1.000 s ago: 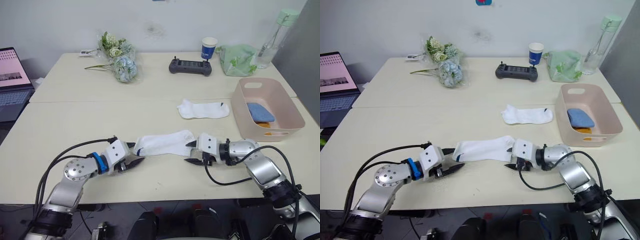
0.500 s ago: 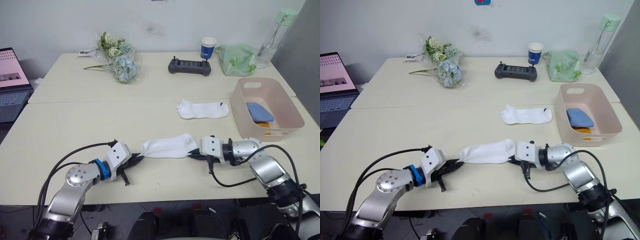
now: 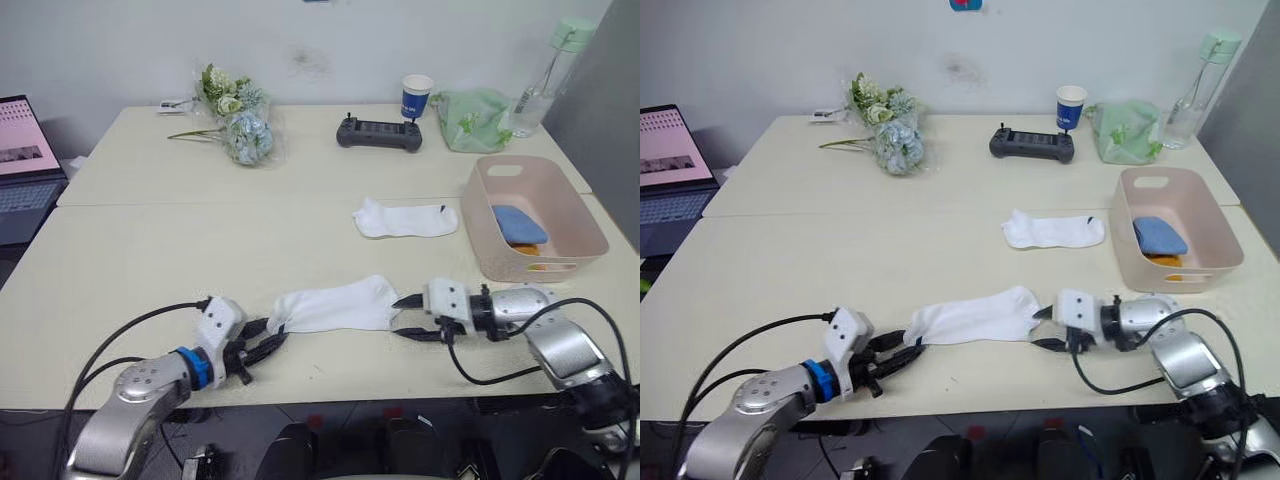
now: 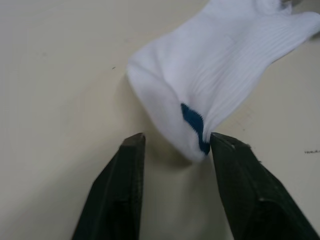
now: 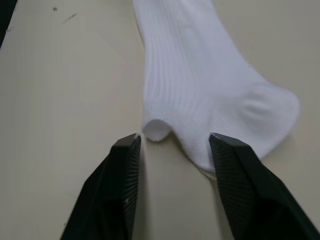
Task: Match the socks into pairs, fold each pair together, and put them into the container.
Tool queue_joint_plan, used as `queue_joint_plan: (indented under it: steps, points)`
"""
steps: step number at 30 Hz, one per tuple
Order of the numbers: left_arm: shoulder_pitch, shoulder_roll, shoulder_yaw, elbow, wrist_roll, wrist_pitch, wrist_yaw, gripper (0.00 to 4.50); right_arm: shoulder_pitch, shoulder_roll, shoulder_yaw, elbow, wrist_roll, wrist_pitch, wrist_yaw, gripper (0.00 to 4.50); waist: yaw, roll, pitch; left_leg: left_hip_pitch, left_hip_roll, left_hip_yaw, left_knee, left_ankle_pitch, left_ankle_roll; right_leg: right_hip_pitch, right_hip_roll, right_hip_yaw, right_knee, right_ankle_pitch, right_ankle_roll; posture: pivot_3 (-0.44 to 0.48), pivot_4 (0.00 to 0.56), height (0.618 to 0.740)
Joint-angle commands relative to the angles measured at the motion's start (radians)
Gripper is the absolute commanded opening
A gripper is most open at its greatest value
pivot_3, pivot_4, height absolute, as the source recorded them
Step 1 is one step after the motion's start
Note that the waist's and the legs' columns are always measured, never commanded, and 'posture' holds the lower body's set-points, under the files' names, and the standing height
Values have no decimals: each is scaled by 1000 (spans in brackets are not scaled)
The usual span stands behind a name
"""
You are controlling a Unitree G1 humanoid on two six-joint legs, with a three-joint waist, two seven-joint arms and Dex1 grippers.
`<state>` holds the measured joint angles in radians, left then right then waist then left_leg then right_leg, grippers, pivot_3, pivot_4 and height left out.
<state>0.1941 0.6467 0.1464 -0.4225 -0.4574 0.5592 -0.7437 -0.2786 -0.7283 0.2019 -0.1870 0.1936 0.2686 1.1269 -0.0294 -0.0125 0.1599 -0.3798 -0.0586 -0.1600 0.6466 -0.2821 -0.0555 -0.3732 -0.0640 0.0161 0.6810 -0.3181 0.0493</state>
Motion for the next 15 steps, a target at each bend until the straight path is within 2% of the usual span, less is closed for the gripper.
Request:
queue_joint_plan:
  steps: [1, 2, 4, 5, 7, 10, 12, 15]
  points:
    - [-7, 50, 118, -48, -116, 65, -47, 3331, -2, 22, -77, -103, 96, 122, -55, 2416, -1, 0, 0, 0, 0, 0, 0, 0, 0, 0, 0, 0, 0, 0, 0, 0, 150, 740]
    - [-21, 61, 139, -36, -134, 56, -67, 3597, -10, 45, -78, -105, 100, 141, -85, 2416, -1, 0, 0, 0, 0, 0, 0, 0, 0, 0, 0, 0, 0, 0, 0, 0, 150, 740]
    - [-46, 69, 147, -17, -142, 38, -84, 3597, -22, 78, -69, -97, 88, 148, -123, 2416, 0, 0, 0, 0, 0, 0, 0, 0, 0, 0, 0, 0, 0, 0, 0, 0, 150, 740]
    - [-71, 60, 113, -18, -132, 20, -91, 3476, -32, 111, -51, -82, 72, 139, -148, 2240, 0, 0, 0, 0, 0, 0, 0, 0, 0, 0, 0, 0, 0, 0, 0, 0, 150, 740]
    - [-113, 41, 36, -19, -101, -4, -97, 2954, -44, 164, -17, -51, 35, 114, -190, 1808, 1, 0, 0, 0, 0, 0, 0, 0, 0, 0, 0, 0, 0, 0, 0, 0, 150, 740]
    - [-179, 1, -89, 44, 3, -78, -80, 1941, -49, 199, 35, 5, -33, 59, -223, 757, 4, 0, 0, 0, -1, 1, 0, 0, 0, 0, 0, 0, -1, 0, 0, 0, 150, 740]
    - [-212, -36, -132, 117, 67, -139, -51, 1301, -50, 198, 59, 42, -69, 31, -230, 55, 2, 0, 0, 0, -2, 1, 0, 0, 0, 0, 1, 0, -1, 0, 0, 0, 150, 740]
    - [-224, -60, -164, 201, 134, -200, -29, 271, -35, 175, 78, 77, -107, -15, -219, 0, 0, 0, 0, 0, -1, 1, 0, 0, 0, 0, 2, 0, 0, 0, 0, 0, 150, 740]
